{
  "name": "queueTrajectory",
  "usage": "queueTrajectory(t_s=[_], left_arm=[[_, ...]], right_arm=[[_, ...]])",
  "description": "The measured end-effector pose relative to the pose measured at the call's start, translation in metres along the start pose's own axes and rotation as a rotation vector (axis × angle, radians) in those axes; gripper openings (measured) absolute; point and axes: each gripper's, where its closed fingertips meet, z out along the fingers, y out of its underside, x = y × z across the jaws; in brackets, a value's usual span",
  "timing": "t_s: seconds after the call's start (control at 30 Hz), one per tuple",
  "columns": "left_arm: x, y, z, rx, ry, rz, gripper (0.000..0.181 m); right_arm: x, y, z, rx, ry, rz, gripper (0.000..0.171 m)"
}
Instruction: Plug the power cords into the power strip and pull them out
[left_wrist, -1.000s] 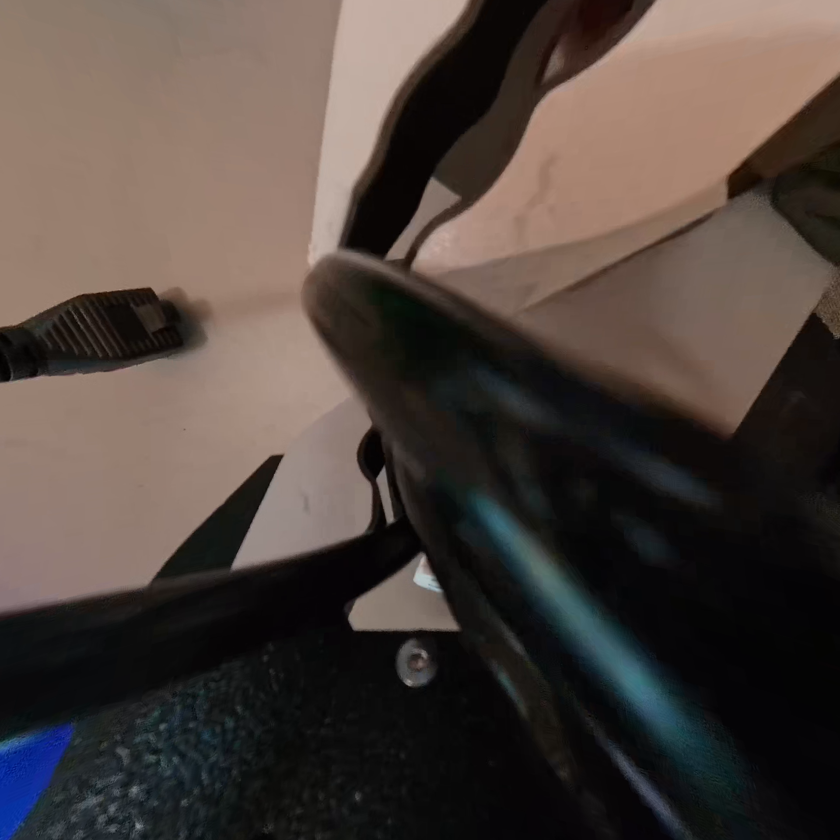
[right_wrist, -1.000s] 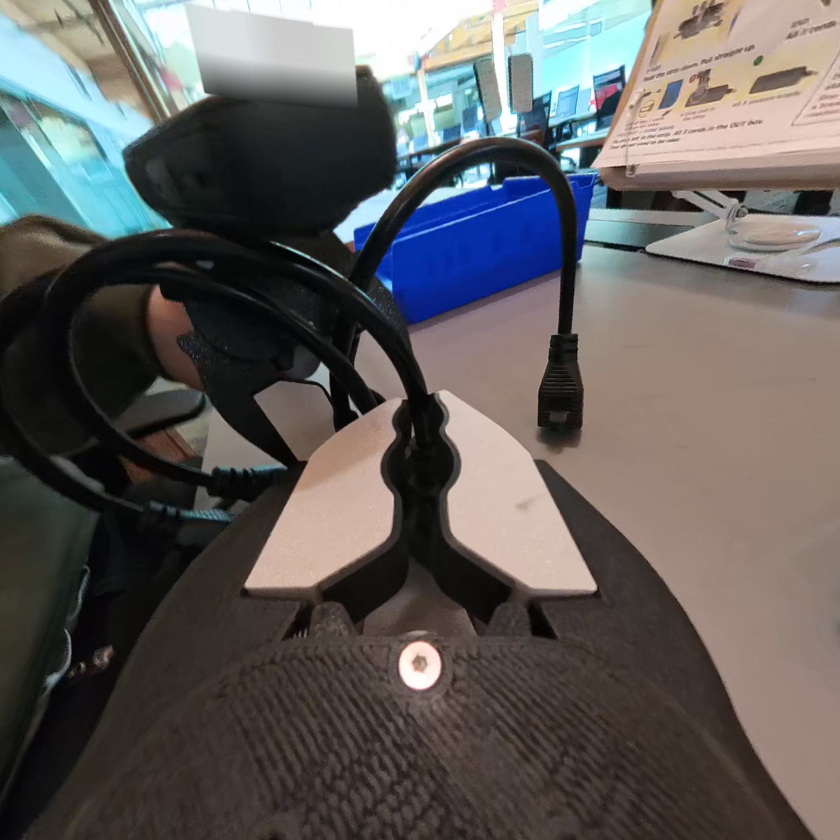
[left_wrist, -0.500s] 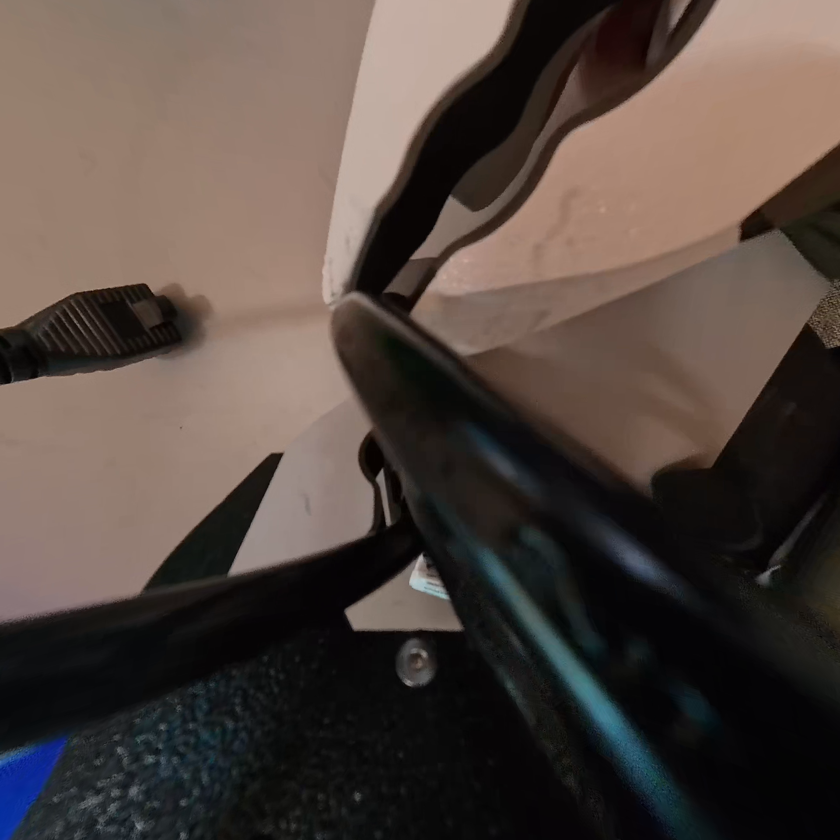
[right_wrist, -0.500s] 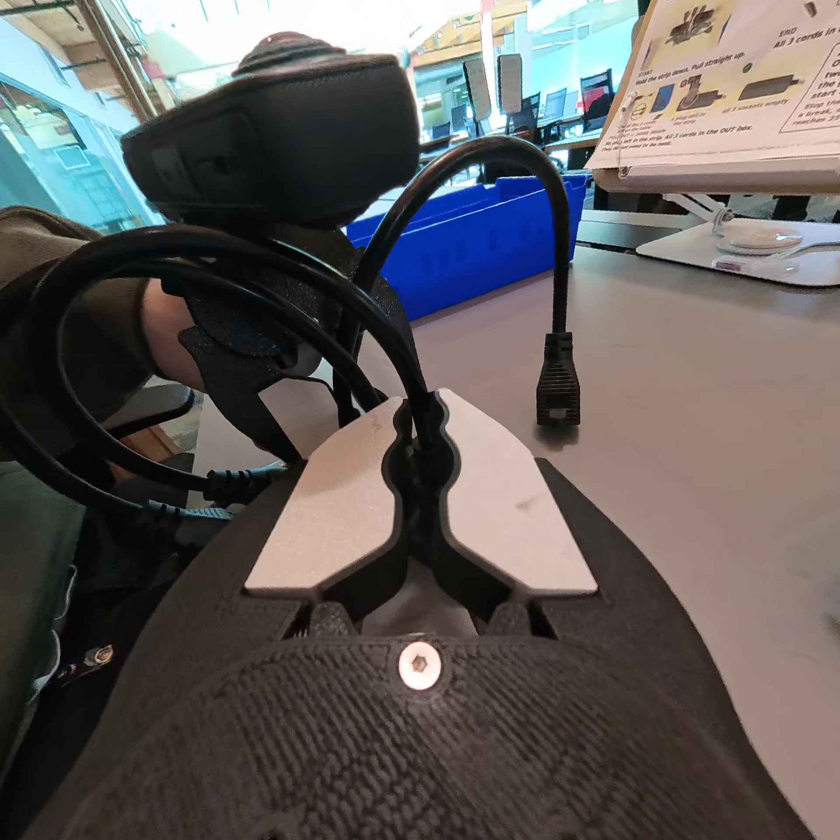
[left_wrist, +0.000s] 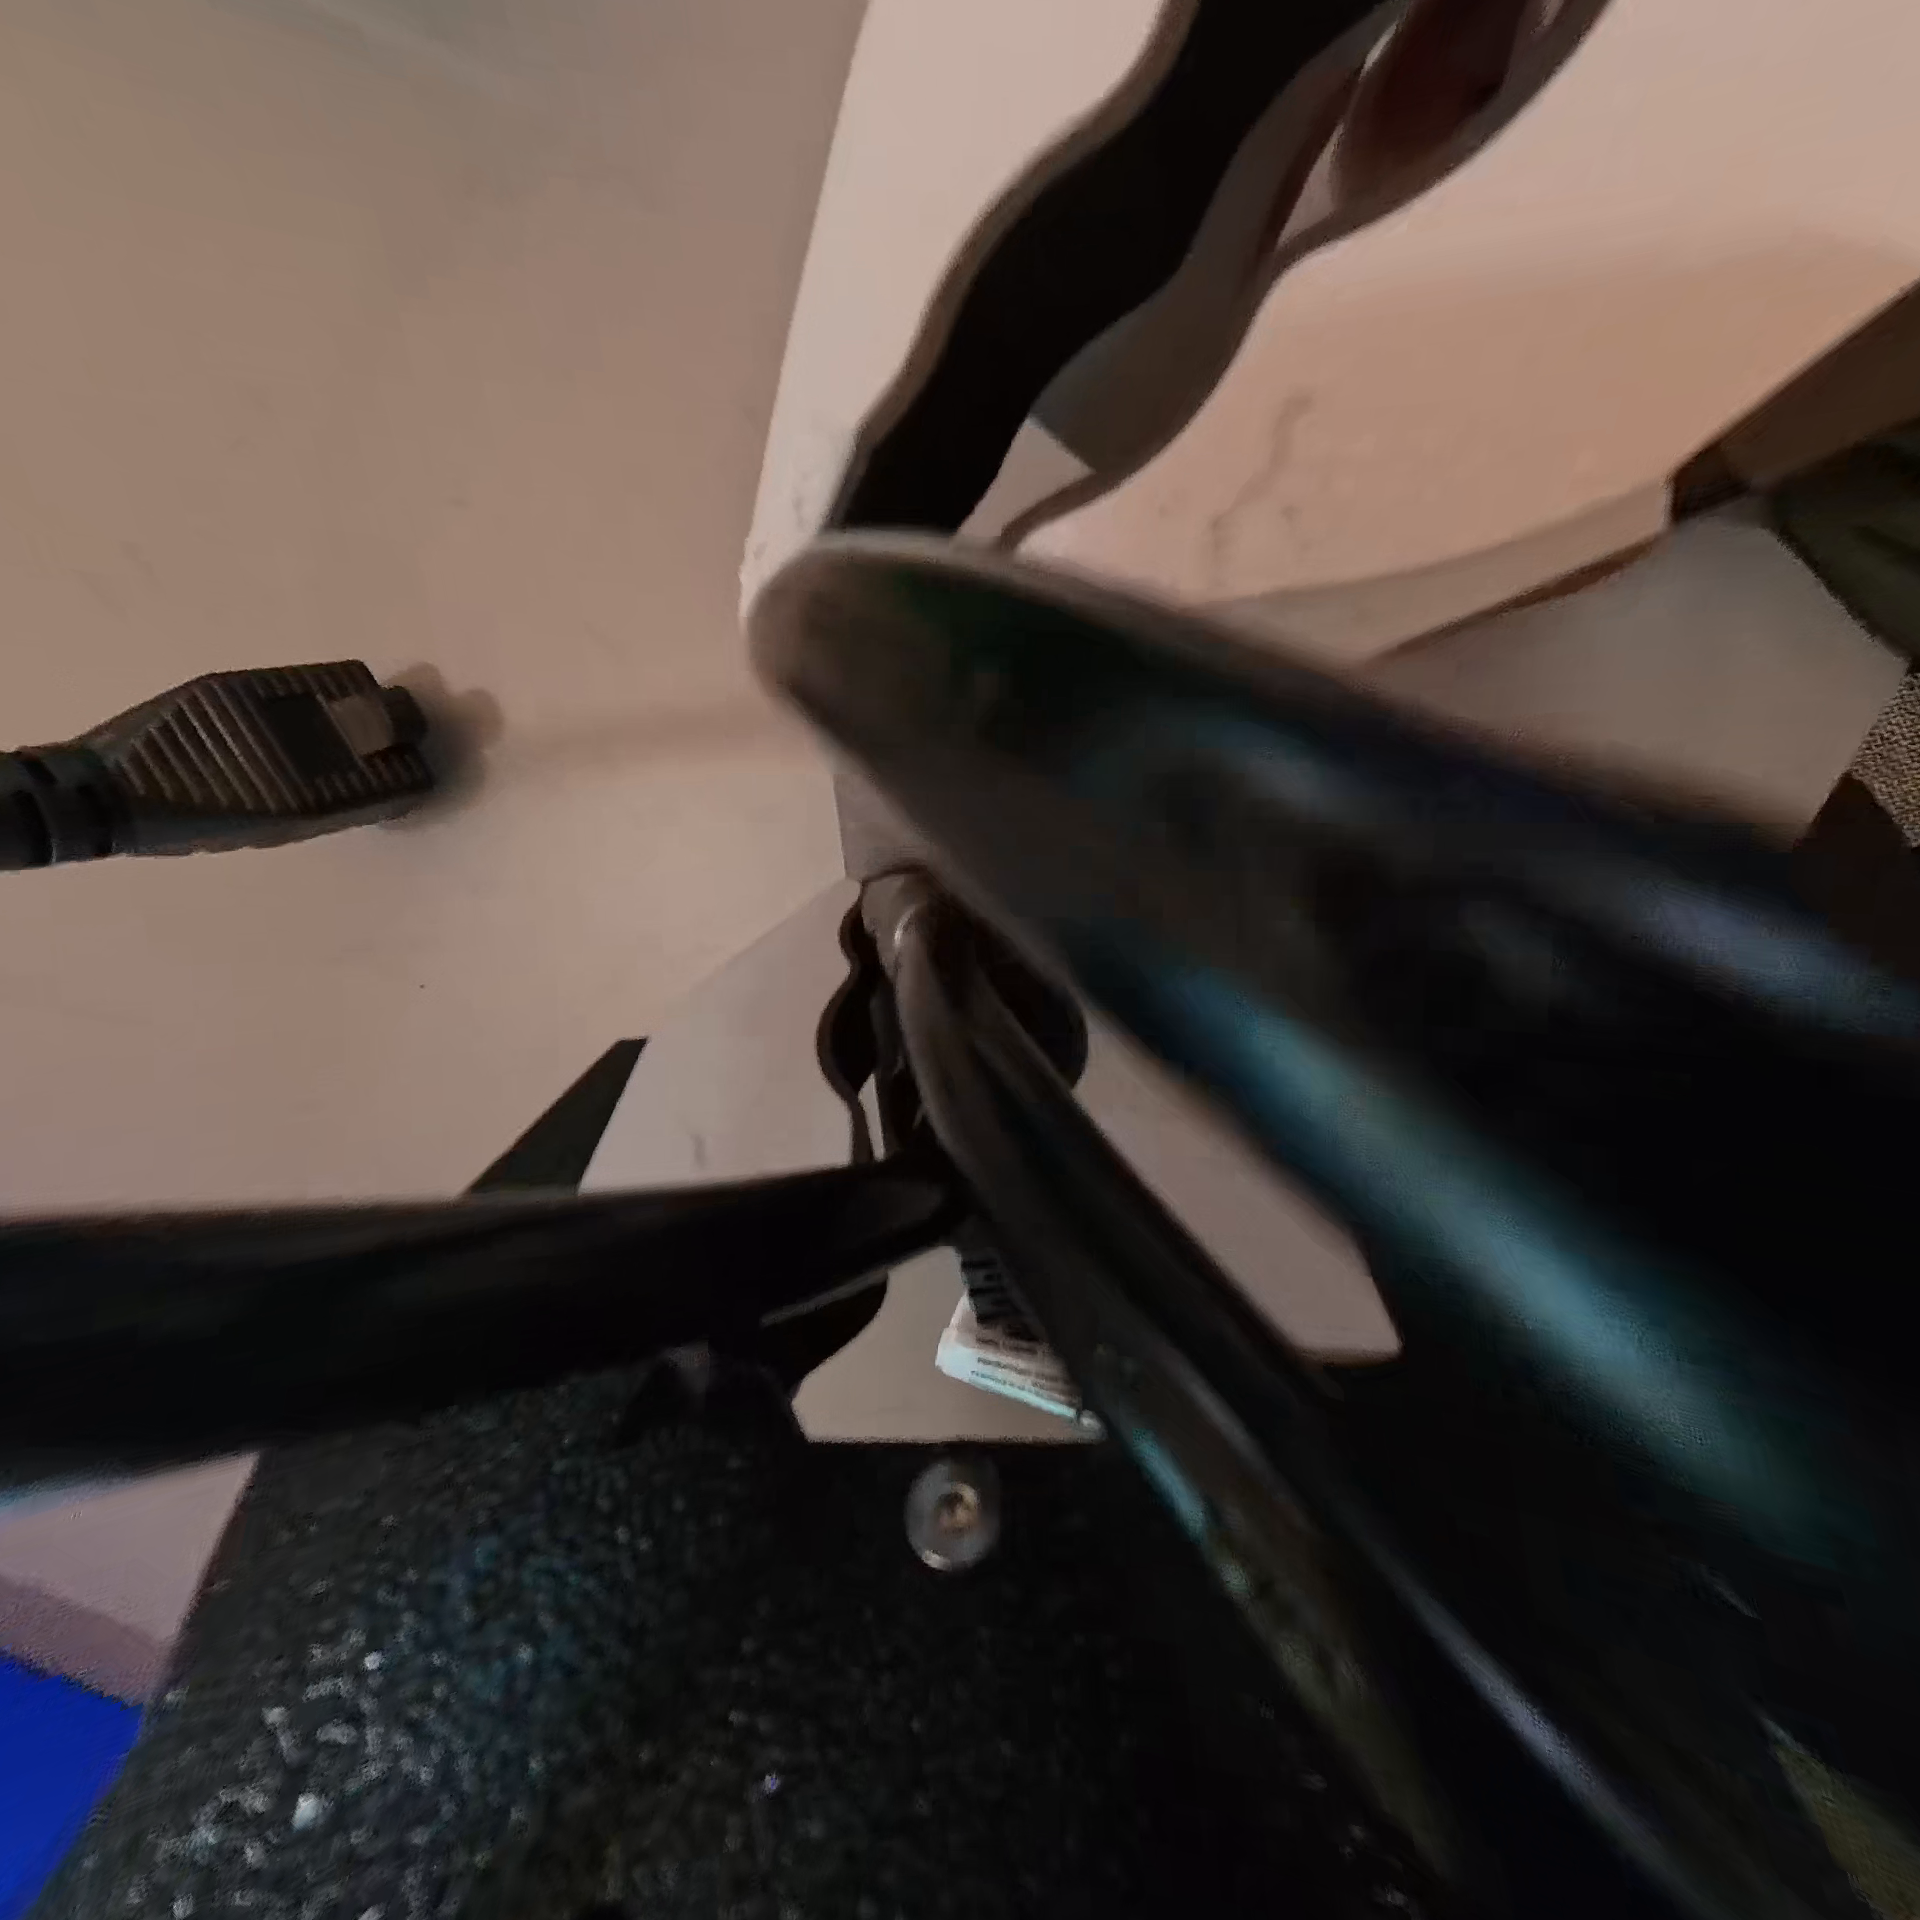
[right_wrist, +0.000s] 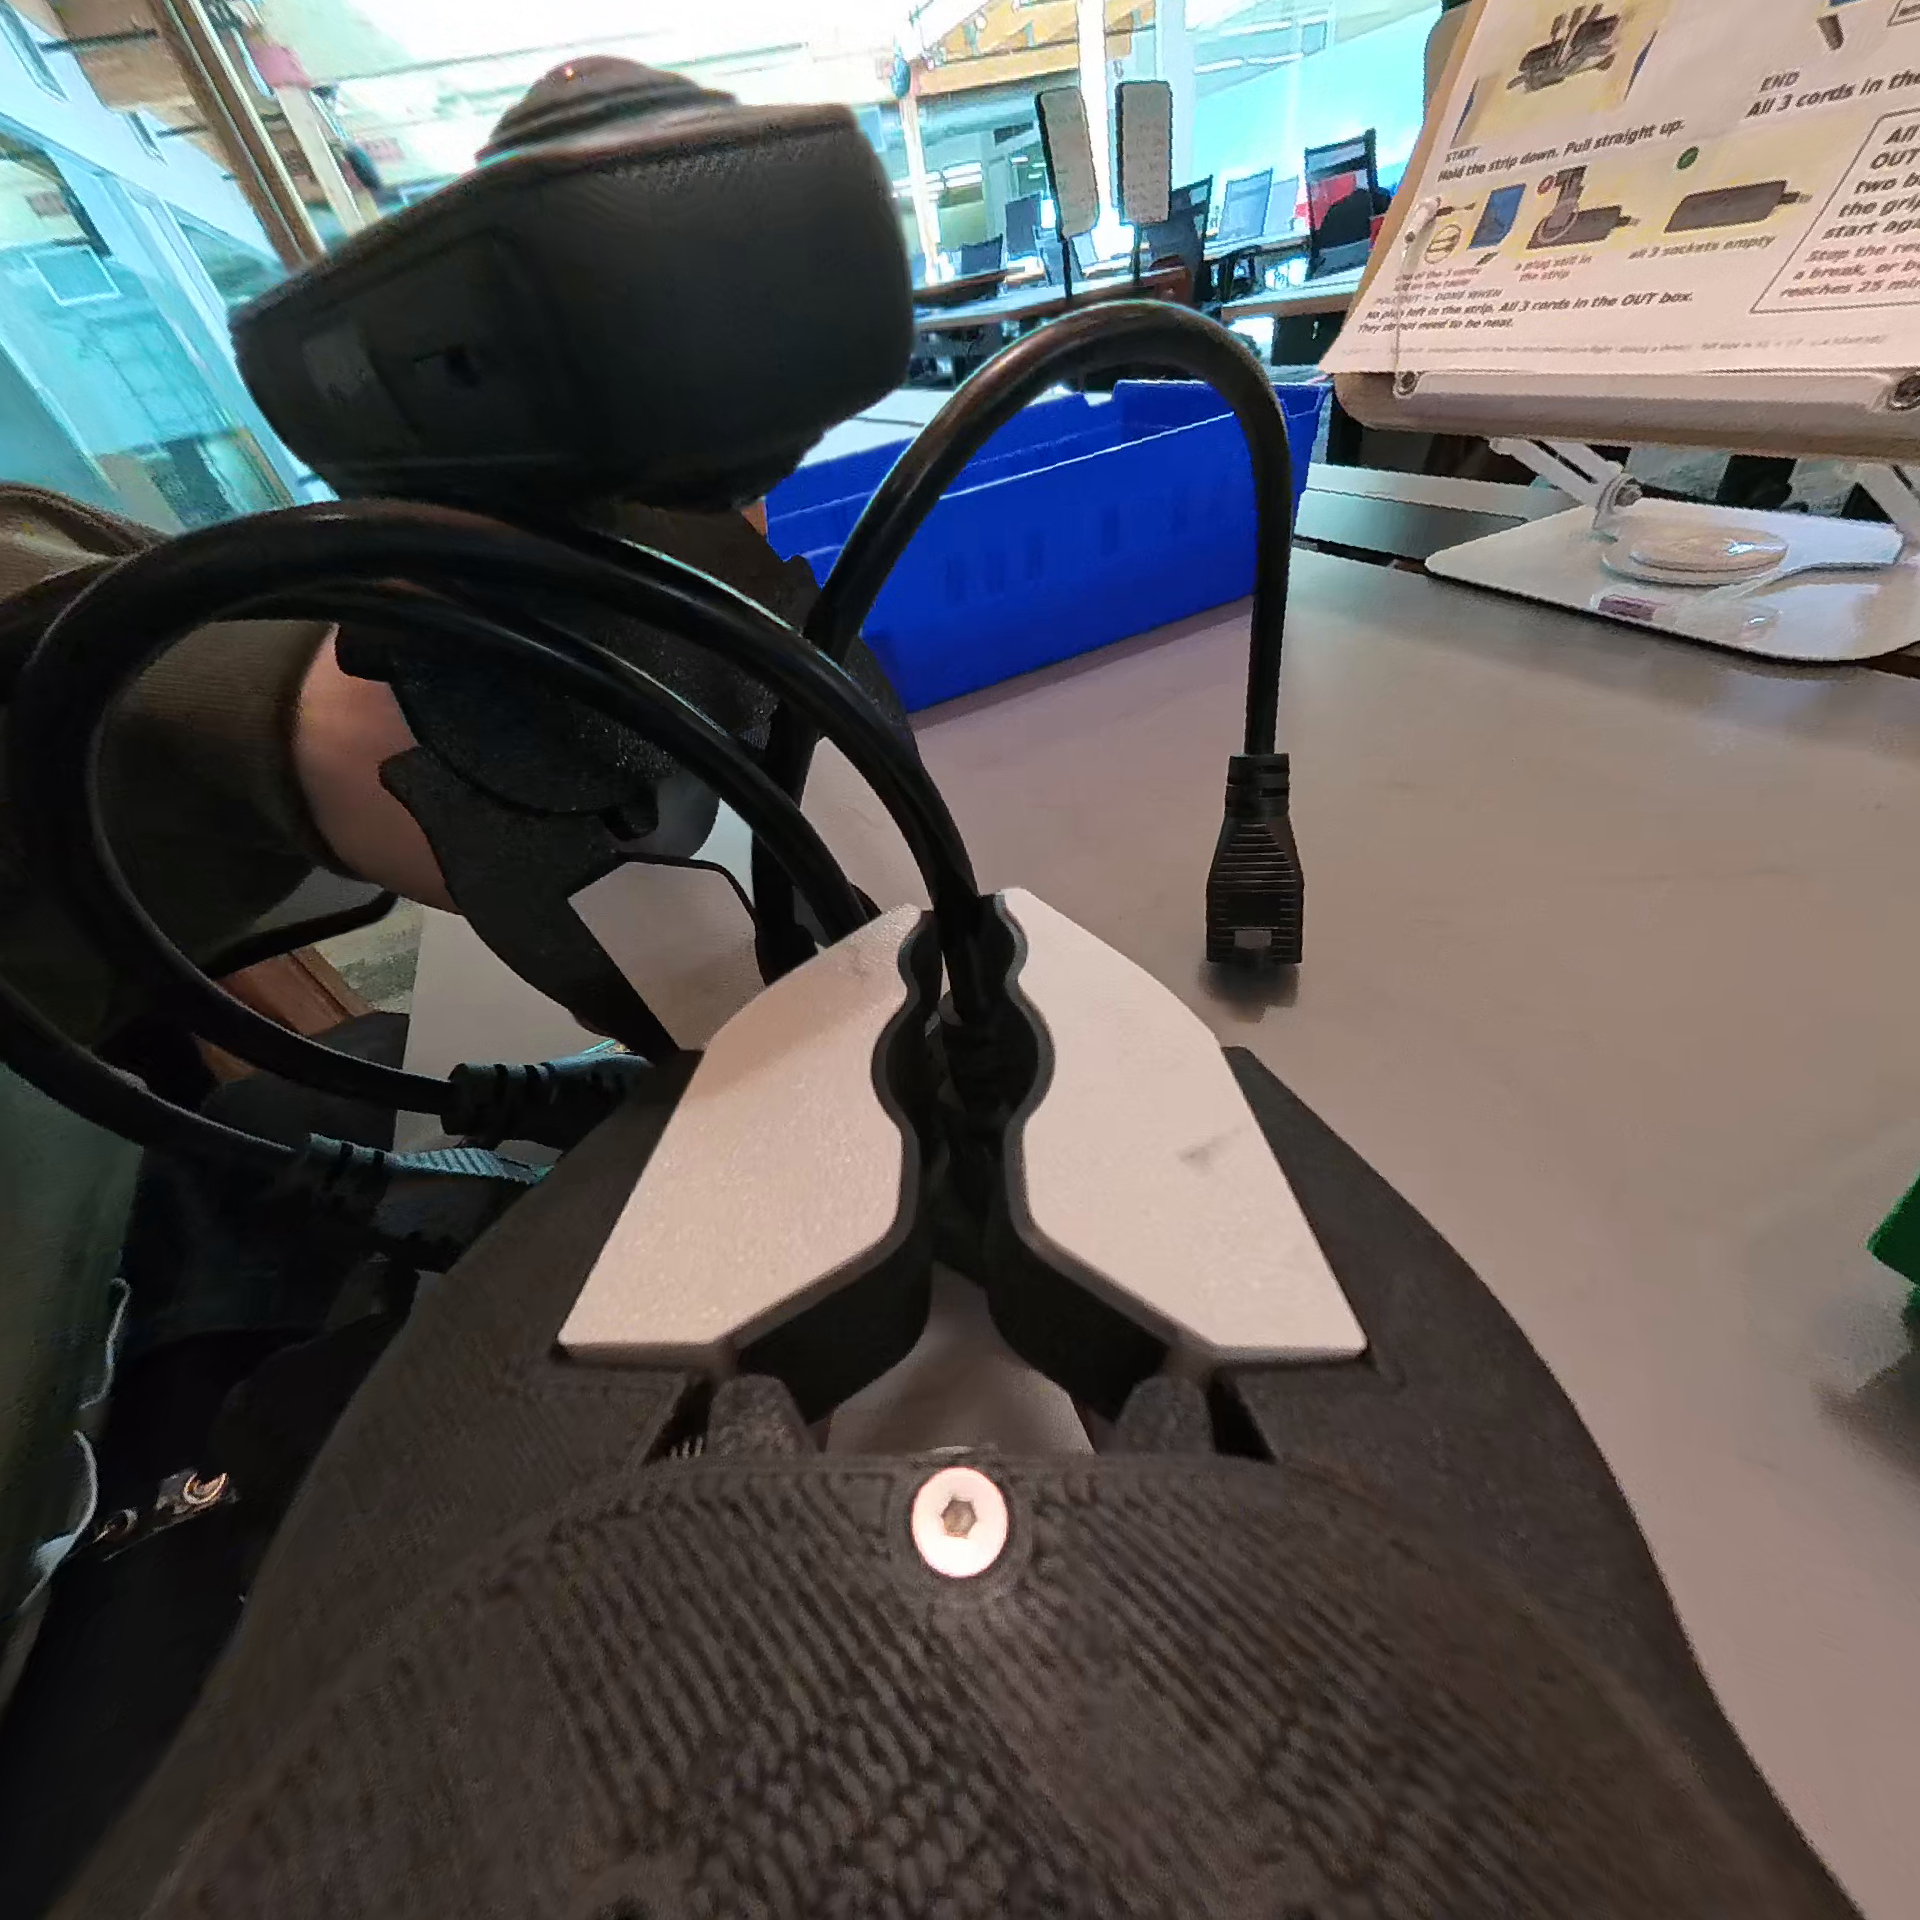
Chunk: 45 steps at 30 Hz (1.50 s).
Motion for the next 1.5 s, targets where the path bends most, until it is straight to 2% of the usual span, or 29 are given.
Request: queueTrajectory(t_s=[0.03, 0.17, 0.27, 0.33, 0.43, 0.5, 0.6, 0.87, 1.13, 1.23, 1.33, 1.5], left_arm=[[0.0, 0.0, 0.0, 0.013, 0.004, 0.0, 0.026], [0.0, -0.001, 0.001, 0.031, 0.013, -0.022, 0.026], [0.0, -0.001, 0.001, 0.008, 0.019, -0.011, 0.027], [0.002, -0.001, -0.002, -0.019, 0.03, 0.013, 0.027], [0.001, 0.0, 0.001, -0.049, 0.023, 0.002, 0.026], [0.001, -0.001, -0.001, -0.065, 0.025, 0.018, 0.027], [0.0, 0.0, -0.004, -0.063, 0.036, 0.015, 0.027], [-0.002, 0.001, -0.001, -0.113, 0.022, -0.002, 0.028], [-0.009, -0.002, 0.002, -0.077, -0.005, -0.074, 0.029], [-0.005, 0.0, 0.0, -0.088, 0.017, -0.034, 0.028], [0.001, -0.001, 0.001, -0.083, 0.037, -0.009, 0.027], [-0.002, -0.008, 0.003, -0.014, 0.031, -0.067, 0.027]], right_arm=[[0.0, 0.0, 0.0, 0.004, -0.01, 0.013, 0.008], [0.003, -0.002, -0.001, 0.054, -0.062, 0.078, 0.008], [0.0, -0.002, 0.001, -0.025, -0.001, -0.042, 0.008], [-0.004, -0.004, 0.0, -0.057, -0.022, -0.082, 0.008], [0.0, -0.003, 0.0, -0.007, -0.047, -0.006, 0.007], [-0.005, -0.005, 0.002, -0.021, -0.03, -0.058, 0.007], [-0.007, -0.009, 0.004, 0.036, -0.081, -0.004, 0.007], [-0.001, -0.007, 0.006, 0.037, -0.069, 0.02, 0.007], [0.01, -0.008, 0.014, 0.087, -0.057, 0.116, 0.008], [-0.001, -0.006, 0.009, 0.034, -0.077, 0.002, 0.007], [-0.004, -0.004, -0.003, 0.025, -0.135, -0.016, 0.008], [0.012, -0.008, 0.0, 0.095, -0.099, 0.116, 0.008]])
